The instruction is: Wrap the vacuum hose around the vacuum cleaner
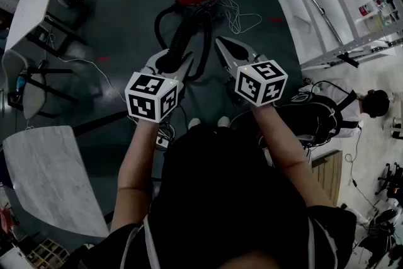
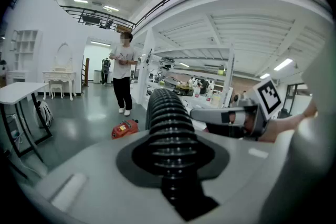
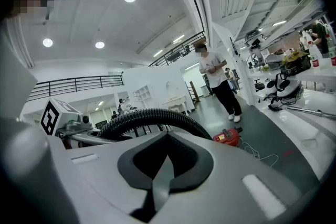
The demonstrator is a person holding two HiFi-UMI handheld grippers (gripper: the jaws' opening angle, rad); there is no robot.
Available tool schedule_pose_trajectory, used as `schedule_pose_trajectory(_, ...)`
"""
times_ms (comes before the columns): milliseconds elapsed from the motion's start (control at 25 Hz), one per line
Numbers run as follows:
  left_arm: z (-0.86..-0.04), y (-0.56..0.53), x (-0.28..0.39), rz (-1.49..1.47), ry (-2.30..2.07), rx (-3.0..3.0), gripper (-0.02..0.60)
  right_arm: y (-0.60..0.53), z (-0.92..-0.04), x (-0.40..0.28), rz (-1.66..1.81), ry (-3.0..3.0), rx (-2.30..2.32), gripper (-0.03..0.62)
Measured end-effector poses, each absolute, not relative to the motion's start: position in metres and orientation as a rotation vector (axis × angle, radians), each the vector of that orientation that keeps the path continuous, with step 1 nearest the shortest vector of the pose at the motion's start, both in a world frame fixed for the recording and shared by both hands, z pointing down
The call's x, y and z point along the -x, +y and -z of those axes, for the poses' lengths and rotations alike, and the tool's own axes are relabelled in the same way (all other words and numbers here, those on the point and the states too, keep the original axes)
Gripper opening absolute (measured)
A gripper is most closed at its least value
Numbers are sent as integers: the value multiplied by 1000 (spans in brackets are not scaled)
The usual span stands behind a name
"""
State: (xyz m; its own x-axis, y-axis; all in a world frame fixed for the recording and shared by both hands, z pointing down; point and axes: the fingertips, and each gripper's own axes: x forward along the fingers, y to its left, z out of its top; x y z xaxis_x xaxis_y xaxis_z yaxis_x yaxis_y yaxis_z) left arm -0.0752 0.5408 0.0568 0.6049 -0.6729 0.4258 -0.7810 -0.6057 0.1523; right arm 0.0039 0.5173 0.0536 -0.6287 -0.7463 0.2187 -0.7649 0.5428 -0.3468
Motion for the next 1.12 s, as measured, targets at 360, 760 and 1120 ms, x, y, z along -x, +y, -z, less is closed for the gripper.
schedule_pose_trajectory(360, -56, 542, 71, -478, -1169, -2515, 118, 517, -54, -7, -663, -2715, -1347, -6)
schedule_pose_trajectory(760, -57, 547, 70, -484, -1163, -2526, 118, 523, -61, -5, -659, -2712, -1329, -5)
schedule_pose_trajectory(1120, -52, 550, 77, -509, -1136, -2570, 118, 522, -80, -2, -672, -2630, -1350, -5)
